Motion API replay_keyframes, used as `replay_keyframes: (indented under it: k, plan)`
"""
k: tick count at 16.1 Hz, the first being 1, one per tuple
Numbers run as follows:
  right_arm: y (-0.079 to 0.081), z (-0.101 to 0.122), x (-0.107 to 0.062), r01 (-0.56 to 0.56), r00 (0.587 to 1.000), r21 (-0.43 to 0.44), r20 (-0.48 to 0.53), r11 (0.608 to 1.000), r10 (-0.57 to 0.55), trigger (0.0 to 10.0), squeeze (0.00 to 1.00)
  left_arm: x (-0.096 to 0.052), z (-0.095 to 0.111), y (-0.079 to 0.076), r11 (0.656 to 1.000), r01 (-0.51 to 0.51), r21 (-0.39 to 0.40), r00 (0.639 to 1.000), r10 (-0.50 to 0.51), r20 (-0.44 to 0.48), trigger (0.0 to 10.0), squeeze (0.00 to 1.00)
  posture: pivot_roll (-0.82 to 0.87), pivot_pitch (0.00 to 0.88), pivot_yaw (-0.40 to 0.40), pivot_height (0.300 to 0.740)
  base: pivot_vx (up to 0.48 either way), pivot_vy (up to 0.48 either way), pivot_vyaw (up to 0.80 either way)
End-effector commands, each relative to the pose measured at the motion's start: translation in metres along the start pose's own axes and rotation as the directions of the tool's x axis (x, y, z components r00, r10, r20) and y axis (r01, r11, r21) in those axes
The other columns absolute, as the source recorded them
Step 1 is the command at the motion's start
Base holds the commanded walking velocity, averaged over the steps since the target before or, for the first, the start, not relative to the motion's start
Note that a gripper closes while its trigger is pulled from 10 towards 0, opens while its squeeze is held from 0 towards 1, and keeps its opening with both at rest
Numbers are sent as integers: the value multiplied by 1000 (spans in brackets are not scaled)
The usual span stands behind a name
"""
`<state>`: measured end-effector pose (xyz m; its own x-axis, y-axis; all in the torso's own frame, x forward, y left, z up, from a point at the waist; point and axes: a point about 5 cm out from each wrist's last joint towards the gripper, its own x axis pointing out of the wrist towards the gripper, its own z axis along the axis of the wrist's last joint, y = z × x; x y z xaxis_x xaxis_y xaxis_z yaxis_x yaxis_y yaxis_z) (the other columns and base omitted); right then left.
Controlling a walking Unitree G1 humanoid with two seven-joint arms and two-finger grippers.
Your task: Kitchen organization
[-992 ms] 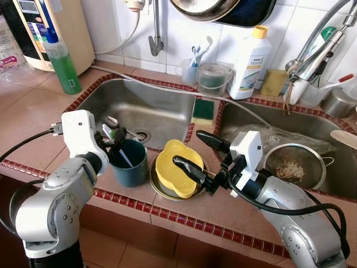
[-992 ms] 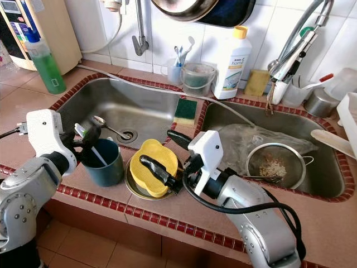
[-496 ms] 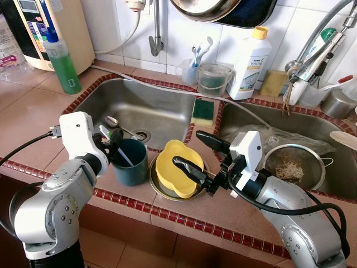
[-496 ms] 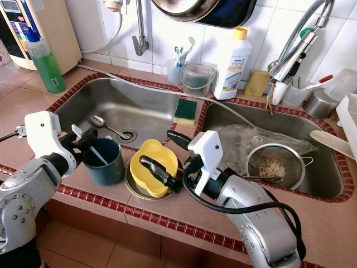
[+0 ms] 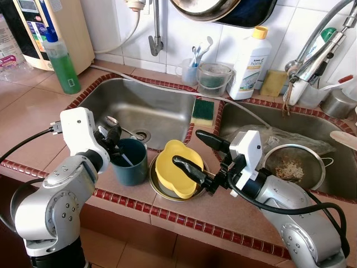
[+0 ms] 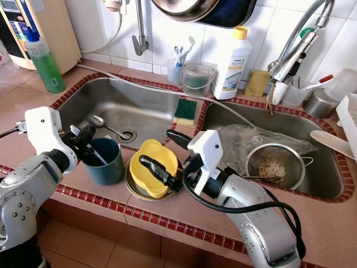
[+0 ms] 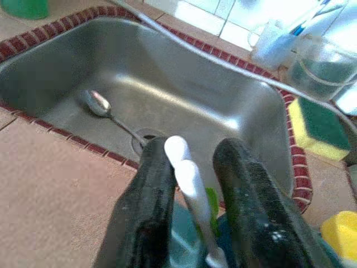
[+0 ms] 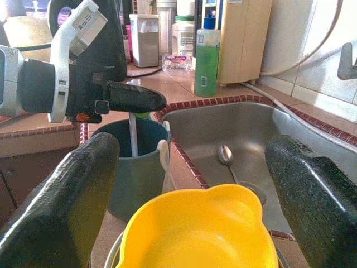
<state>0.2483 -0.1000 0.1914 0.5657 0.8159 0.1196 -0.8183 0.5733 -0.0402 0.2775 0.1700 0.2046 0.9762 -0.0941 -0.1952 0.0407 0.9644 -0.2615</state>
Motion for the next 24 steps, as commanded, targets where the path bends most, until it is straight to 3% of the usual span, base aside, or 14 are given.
replay_keyframes:
  k: [1,13,19,20,24]
  plan:
    - [0,3,1,-15,1000,-13,-4,1000,15,10000,0,-3,5,-6,1000,26,12,999,-27,30,0,0,-41,59,-25,740,0,0,0]
    - [-2,4,2,-7,1000,-13,-2,1000,7,10000,0,-5,12,-9,999,38,10,998,-39,55,0,0,-36,69,-25,740,0,0,0]
    - [-3,5,2,-1,1000,-13,0,1000,1,10000,0,-6,29,-11,996,87,11,988,-88,125,0,0,-34,80,-24,740,0,0,0]
    - [-4,5,2,0,1000,-14,0,1000,0,10000,0,-6,33,-12,995,98,23,986,-100,135,10000,0,-34,80,-24,740,0,0,0]
    - [-4,5,2,5,1000,-17,3,1000,-5,10000,0,-11,46,-10,988,146,53,975,-153,162,10000,0,-36,82,-26,740,0,0,0]
